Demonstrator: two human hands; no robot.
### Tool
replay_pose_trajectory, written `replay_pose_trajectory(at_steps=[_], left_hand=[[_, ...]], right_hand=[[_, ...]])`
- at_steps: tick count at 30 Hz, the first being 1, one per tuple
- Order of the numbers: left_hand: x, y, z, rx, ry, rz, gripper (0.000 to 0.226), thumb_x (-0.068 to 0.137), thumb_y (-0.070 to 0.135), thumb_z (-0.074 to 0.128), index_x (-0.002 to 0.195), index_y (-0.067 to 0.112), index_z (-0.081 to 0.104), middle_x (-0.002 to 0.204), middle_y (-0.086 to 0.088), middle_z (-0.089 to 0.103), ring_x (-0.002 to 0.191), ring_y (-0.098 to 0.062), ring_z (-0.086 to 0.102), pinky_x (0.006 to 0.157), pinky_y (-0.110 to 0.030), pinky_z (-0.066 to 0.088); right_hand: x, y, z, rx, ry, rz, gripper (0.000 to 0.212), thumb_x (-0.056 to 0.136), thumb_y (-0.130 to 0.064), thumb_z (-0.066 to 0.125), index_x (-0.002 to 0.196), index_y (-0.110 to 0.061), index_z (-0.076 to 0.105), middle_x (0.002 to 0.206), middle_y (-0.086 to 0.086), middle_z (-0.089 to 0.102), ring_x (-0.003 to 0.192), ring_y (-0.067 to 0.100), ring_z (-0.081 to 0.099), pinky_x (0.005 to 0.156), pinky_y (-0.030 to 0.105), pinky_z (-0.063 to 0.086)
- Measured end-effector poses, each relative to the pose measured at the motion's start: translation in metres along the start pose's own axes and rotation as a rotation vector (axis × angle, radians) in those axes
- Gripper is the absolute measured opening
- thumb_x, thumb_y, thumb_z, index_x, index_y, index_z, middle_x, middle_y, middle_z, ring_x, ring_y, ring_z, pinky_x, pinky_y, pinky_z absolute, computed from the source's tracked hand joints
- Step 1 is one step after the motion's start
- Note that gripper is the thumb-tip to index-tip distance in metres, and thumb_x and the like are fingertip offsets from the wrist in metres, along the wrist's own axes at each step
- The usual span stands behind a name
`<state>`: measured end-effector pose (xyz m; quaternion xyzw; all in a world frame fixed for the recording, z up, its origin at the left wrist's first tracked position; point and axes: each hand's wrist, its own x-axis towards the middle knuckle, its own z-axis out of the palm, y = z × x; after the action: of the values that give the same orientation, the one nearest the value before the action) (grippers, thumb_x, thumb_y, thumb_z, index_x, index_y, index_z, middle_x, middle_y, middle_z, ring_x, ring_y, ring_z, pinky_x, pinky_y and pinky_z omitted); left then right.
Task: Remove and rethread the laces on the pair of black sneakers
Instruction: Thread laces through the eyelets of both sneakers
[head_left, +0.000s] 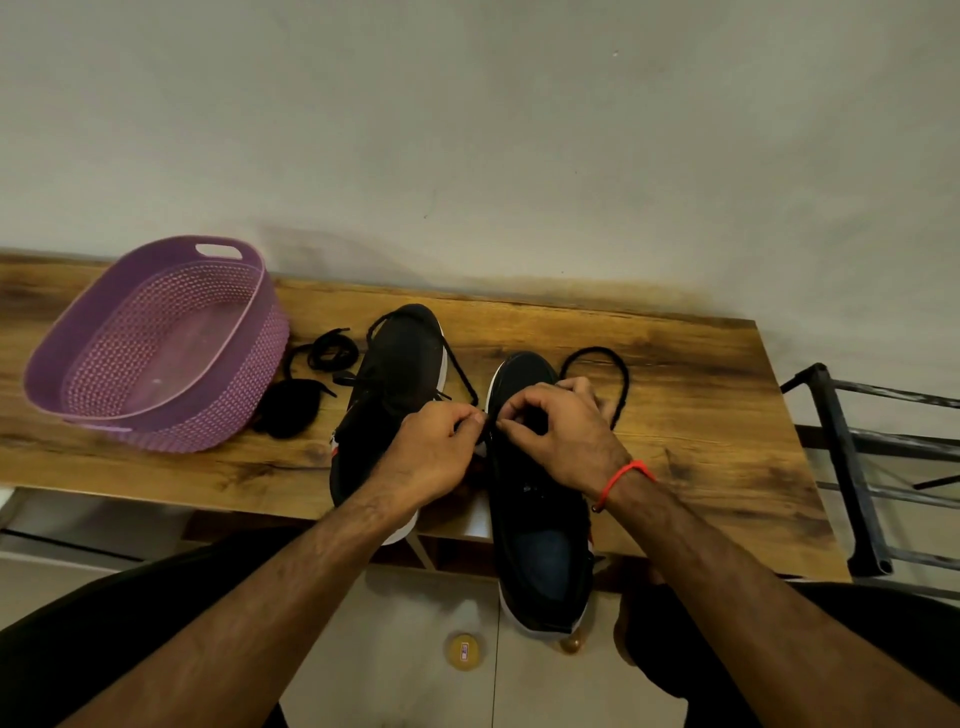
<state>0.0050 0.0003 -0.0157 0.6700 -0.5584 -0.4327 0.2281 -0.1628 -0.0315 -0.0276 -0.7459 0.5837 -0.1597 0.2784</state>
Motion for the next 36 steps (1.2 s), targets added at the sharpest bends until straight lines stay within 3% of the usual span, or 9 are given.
replay_pose_trajectory(at_steps=[4,8,13,15,19,23,27,29,36], left_hand=[[-0.001,0.001,0.003,0.106,0.079,0.047,0.012,0.100,0.022,0.061,0.108,0.025,0.070,0.099,0.004,0.070,0.077,-0.006,0.069,0.069,-0.030,0.062],[-0.005,0.008,0.000,0.121,0.099,0.046,0.007,0.099,0.025,0.061,0.104,0.024,0.066,0.091,0.006,0.066,0.055,-0.010,0.070,0.045,-0.021,0.053],[-0.001,0.016,-0.027,0.064,0.275,0.072,0.004,0.099,0.025,0.061,0.096,0.023,0.063,0.080,0.004,0.069,0.055,-0.008,0.070,0.043,-0.026,0.055],[0.005,0.018,-0.039,-0.173,0.341,0.056,0.006,0.102,0.022,0.056,0.097,0.022,0.059,0.094,0.001,0.074,0.068,-0.013,0.074,0.054,-0.034,0.060],[0.012,0.027,-0.059,-0.941,0.404,0.116,0.007,0.107,0.014,0.042,0.104,0.011,0.047,0.110,-0.015,0.075,0.094,-0.031,0.075,0.079,-0.042,0.061],[0.012,0.031,-0.070,-1.349,0.380,0.192,0.016,0.106,0.012,0.042,0.121,0.007,0.045,0.098,-0.019,0.074,0.088,-0.031,0.075,0.077,-0.044,0.062],[0.009,0.026,-0.060,-1.106,0.325,0.073,0.004,0.102,0.015,0.052,0.102,0.012,0.054,0.070,0.000,0.062,0.052,-0.010,0.051,0.045,-0.024,0.040],[0.005,0.028,-0.052,-0.863,0.254,0.023,0.009,0.103,0.015,0.052,0.103,0.015,0.061,0.068,0.002,0.060,0.050,-0.008,0.045,0.044,-0.021,0.031],[0.002,0.021,-0.025,-0.115,-0.098,-0.077,0.022,0.103,0.016,0.051,0.117,0.026,0.064,0.088,0.000,0.071,0.054,-0.006,0.053,0.040,-0.018,0.035]], right_hand=[[-0.001,0.001,-0.004,0.063,-0.012,-0.018,0.011,0.091,-0.039,0.065,0.098,-0.043,0.056,0.099,-0.023,0.060,0.118,0.009,0.036,0.090,0.033,0.017],[-0.003,-0.002,-0.006,0.063,-0.056,-0.051,0.035,0.096,-0.029,0.056,0.125,-0.049,0.050,0.105,-0.024,0.061,0.118,0.009,0.030,0.092,0.033,0.014],[-0.002,-0.003,-0.008,-0.059,-0.042,-0.078,0.026,0.100,-0.041,0.045,0.121,-0.048,0.060,0.125,-0.018,0.053,0.126,0.016,0.028,0.092,0.035,0.015],[-0.002,-0.002,-0.008,-0.099,-0.032,-0.077,0.027,0.099,-0.053,0.045,0.118,-0.047,0.063,0.127,-0.016,0.051,0.126,0.018,0.029,0.095,0.039,0.020],[-0.004,-0.005,-0.011,-0.159,-0.036,-0.071,0.033,0.093,-0.064,0.047,0.114,-0.046,0.064,0.140,-0.013,0.043,0.135,0.022,0.022,0.106,0.049,0.020],[-0.004,-0.010,-0.012,-0.158,-0.083,-0.056,0.028,0.093,-0.059,0.051,0.114,-0.047,0.064,0.147,-0.015,0.038,0.142,0.026,0.015,0.110,0.050,0.015],[-0.003,-0.014,-0.012,-0.134,-0.080,-0.057,0.023,0.094,-0.050,0.056,0.110,-0.039,0.067,0.140,-0.016,0.044,0.140,0.023,0.017,0.110,0.048,0.016],[-0.002,-0.015,-0.011,-0.136,-0.070,-0.067,0.023,0.095,-0.048,0.056,0.110,-0.035,0.068,0.137,-0.015,0.045,0.138,0.021,0.020,0.109,0.048,0.018],[-0.001,-0.014,-0.003,-0.066,-0.028,-0.052,0.023,0.100,-0.044,0.049,0.109,-0.028,0.063,0.127,-0.009,0.039,0.124,0.017,0.028,0.093,0.036,0.025]])
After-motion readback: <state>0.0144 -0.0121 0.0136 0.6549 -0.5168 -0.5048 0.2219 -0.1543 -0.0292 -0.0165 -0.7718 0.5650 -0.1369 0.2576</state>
